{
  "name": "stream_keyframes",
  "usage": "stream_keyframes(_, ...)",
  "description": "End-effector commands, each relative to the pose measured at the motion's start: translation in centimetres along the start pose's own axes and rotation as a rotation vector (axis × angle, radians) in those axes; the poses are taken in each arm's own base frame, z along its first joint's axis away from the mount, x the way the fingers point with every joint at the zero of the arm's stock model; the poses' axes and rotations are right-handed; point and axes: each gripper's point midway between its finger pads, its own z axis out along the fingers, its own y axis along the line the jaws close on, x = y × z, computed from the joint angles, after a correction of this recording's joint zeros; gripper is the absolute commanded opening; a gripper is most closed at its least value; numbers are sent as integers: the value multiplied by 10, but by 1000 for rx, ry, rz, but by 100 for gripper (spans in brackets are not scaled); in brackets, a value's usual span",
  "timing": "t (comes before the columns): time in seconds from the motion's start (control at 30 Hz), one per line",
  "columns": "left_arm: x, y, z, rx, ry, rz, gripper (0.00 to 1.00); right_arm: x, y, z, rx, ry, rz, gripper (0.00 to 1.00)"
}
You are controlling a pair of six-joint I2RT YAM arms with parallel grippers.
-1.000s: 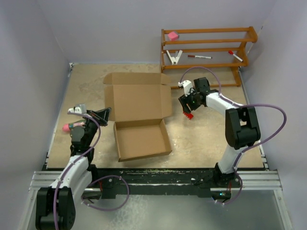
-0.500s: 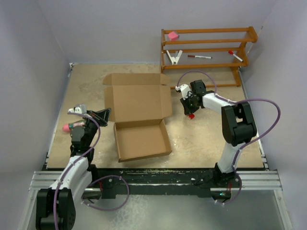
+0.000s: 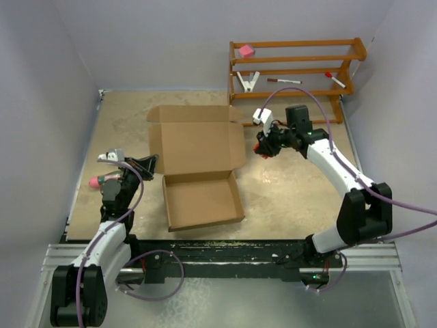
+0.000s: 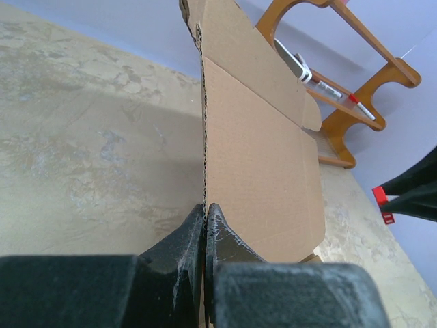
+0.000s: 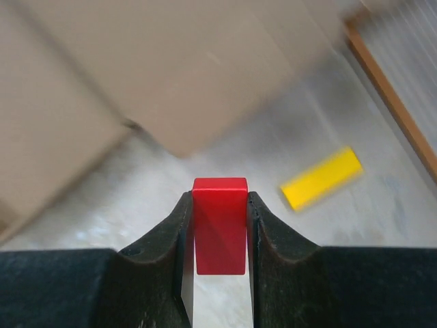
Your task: Fold the paper box
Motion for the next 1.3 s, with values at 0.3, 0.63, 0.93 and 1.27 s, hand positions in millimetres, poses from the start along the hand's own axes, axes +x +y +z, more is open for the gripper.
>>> stream_keyframes(0.3, -7, -9, 5, 56, -17, 57, 5, -35, 171, 86, -403, 28, -233, 19)
stream_keyframes(0.63, -8, -9, 5, 53, -15, 61, 5, -59, 178, 32, -520, -93, -239, 83)
stream_keyframes(0.93, -9, -11, 4, 57, -18, 60, 5, -58, 35, -10, -143, -251, 182, 77)
stream_keyframes(1.27, -9, -10, 2, 47, -25, 59, 5, 12, -89, 20, 528, -47, 648, 75)
